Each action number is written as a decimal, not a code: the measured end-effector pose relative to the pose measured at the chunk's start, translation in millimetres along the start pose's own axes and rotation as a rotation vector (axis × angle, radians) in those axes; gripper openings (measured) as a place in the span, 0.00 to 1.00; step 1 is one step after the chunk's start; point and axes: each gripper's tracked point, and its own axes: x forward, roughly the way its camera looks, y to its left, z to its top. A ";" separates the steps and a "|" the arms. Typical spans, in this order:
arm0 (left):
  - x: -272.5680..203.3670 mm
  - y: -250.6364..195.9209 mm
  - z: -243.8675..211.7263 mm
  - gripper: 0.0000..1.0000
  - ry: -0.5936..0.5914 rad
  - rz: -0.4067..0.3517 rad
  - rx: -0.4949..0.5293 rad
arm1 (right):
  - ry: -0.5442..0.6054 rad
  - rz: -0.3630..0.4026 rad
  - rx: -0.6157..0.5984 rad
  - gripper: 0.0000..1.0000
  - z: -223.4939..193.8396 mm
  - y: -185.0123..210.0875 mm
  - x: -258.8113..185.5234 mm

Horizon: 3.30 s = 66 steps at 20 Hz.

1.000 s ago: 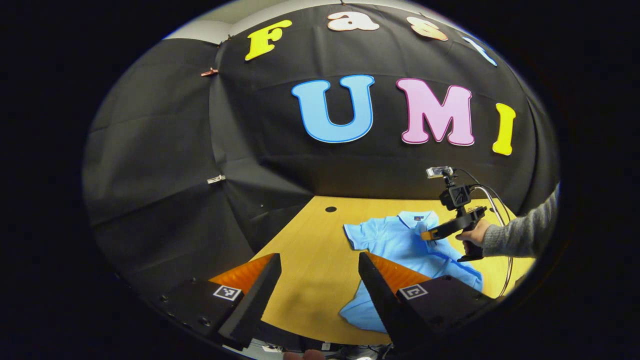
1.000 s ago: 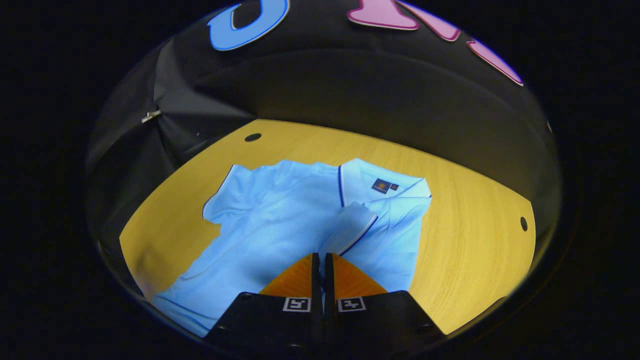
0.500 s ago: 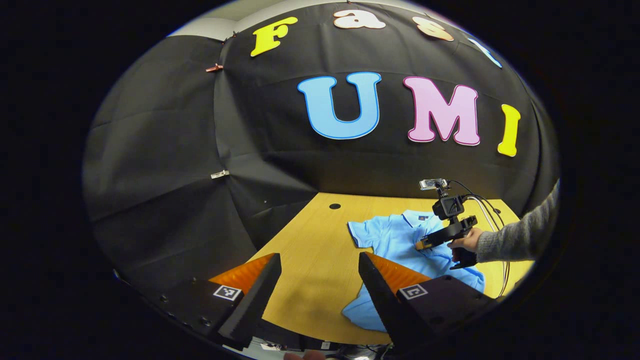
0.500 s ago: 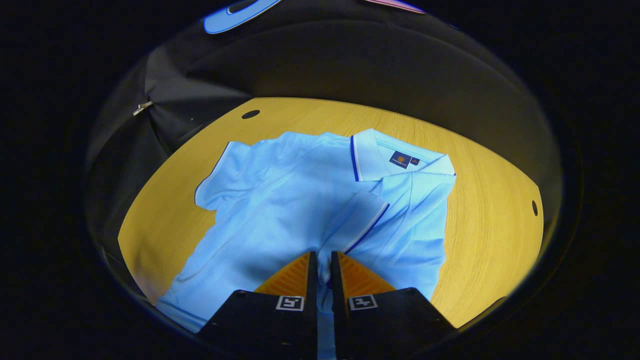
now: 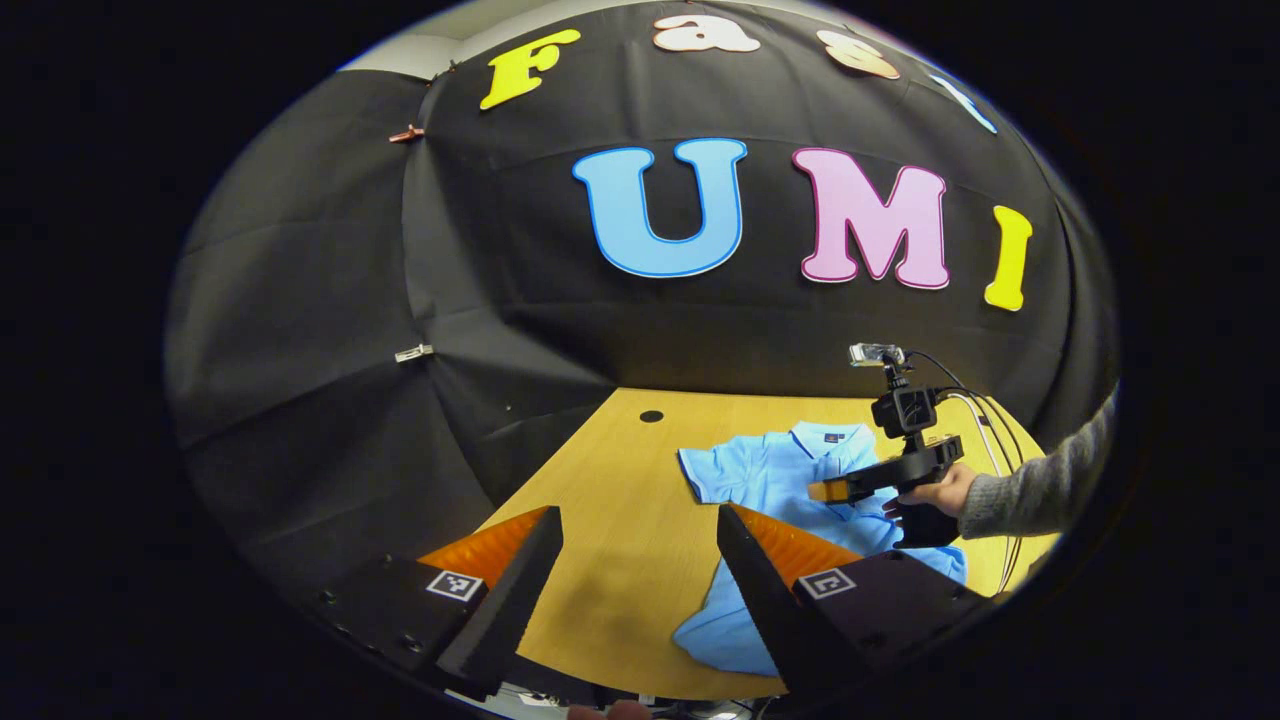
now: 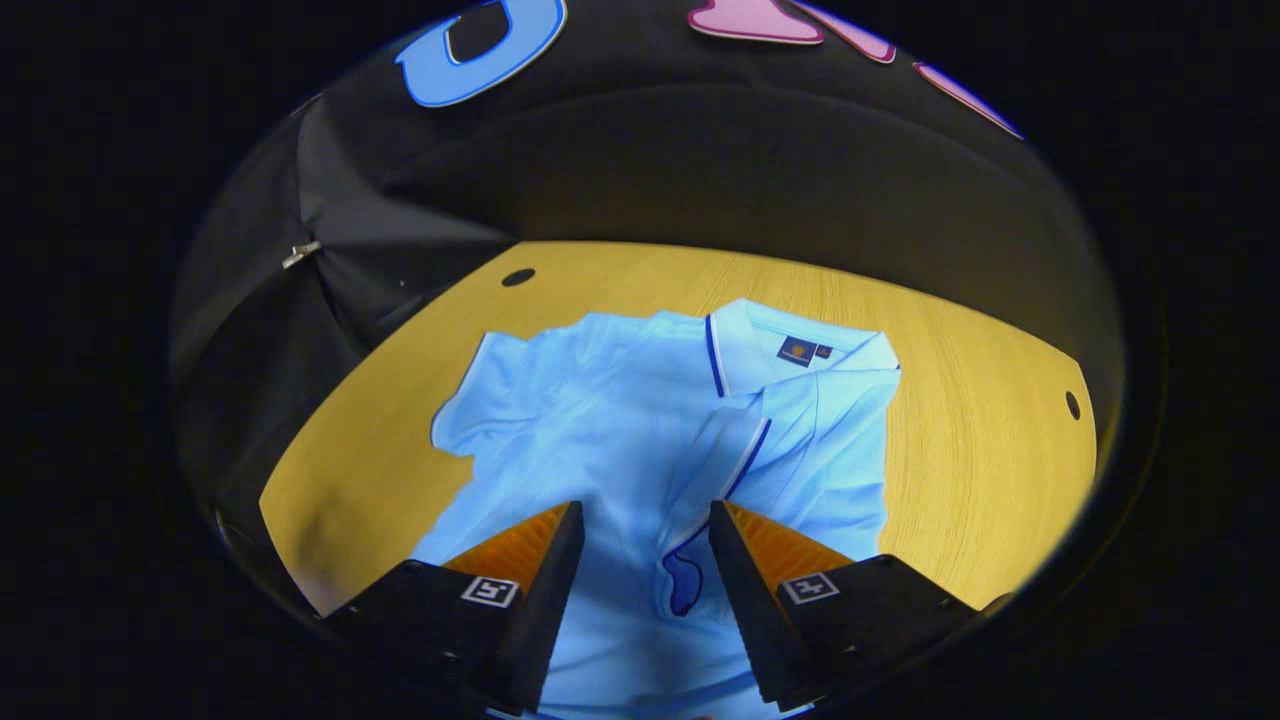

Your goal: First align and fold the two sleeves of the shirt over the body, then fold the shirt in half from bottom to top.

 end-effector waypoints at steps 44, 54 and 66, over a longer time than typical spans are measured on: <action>360.0 -108.6 -133.2 0.60 0.592 -0.150 0.007 | -0.269 -0.312 0.343 0.97 -69.8 -156.9 -324.9; 353.9 -119.4 -126.8 0.06 0.602 -0.187 -0.037 | -0.242 -0.294 0.364 0.97 -87.6 -153.8 -326.7; 294.5 -224.3 -61.8 0.06 0.382 -0.416 0.033 | -0.245 -0.304 0.391 0.97 -100.4 -162.4 -334.2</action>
